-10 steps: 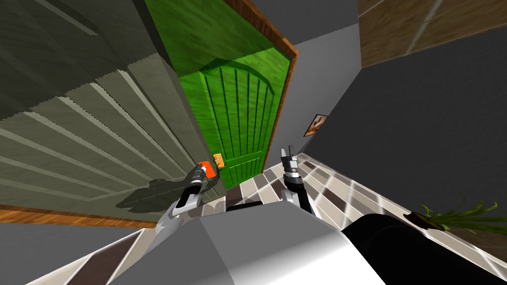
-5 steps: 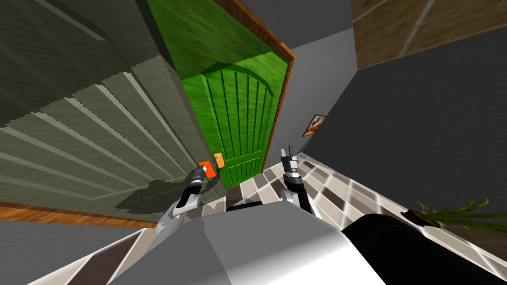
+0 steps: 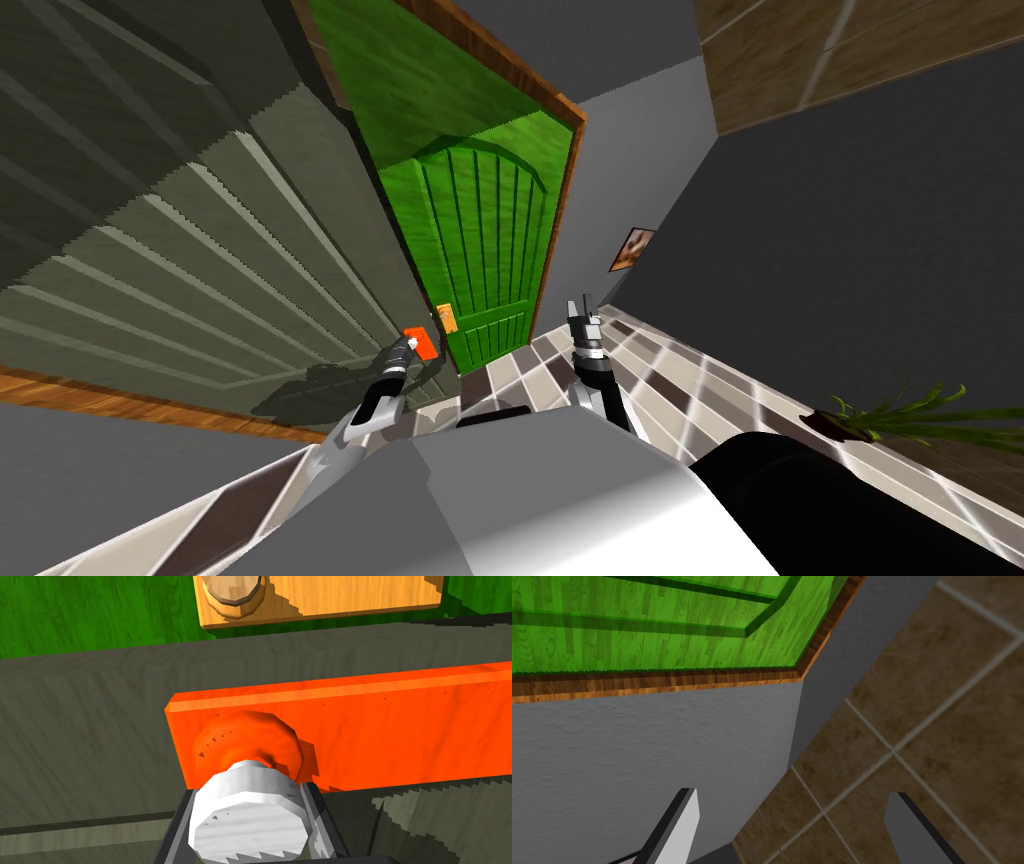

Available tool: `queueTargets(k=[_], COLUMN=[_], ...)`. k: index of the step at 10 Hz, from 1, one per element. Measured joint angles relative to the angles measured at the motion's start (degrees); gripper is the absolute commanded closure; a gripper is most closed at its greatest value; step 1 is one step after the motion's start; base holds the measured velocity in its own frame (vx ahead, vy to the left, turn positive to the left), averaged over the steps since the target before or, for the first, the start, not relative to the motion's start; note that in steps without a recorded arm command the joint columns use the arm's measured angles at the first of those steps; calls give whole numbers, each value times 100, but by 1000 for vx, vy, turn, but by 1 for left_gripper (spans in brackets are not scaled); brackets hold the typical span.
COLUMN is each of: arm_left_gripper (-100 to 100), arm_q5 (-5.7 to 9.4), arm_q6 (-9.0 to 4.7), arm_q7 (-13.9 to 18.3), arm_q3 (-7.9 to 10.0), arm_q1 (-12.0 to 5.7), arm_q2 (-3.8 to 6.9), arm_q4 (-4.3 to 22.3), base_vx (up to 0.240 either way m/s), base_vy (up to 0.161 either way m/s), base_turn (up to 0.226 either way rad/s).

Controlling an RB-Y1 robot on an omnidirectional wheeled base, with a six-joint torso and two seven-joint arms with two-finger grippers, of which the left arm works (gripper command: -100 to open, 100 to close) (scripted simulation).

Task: Pull the door open

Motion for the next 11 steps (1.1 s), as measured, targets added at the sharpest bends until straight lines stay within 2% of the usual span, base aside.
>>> queueTargets(k=[1,3,5,7,9,11], arm_left_gripper=[100,100,100,100,100,100], arm_q5=[0,4,1,-4,-16,3], arm_q6=[-46,-36,-62,-30,-35,-143], arm_q7=[23,90,195,311,364,470], arm_q3=[-21,-100,-247,-431,-554,-630], arm_q1=[13,88,118,159,122,183], arm_q2=[33,102,211,319,338,486], arm_q4=[62,1,-33,-165,-180,-259], base_vx=[-227,-248,-215,-146,-94,-232], base_vy=[33,75,88,126,56,107], base_turn=[-63,-135,-183,-186,-109,-183])
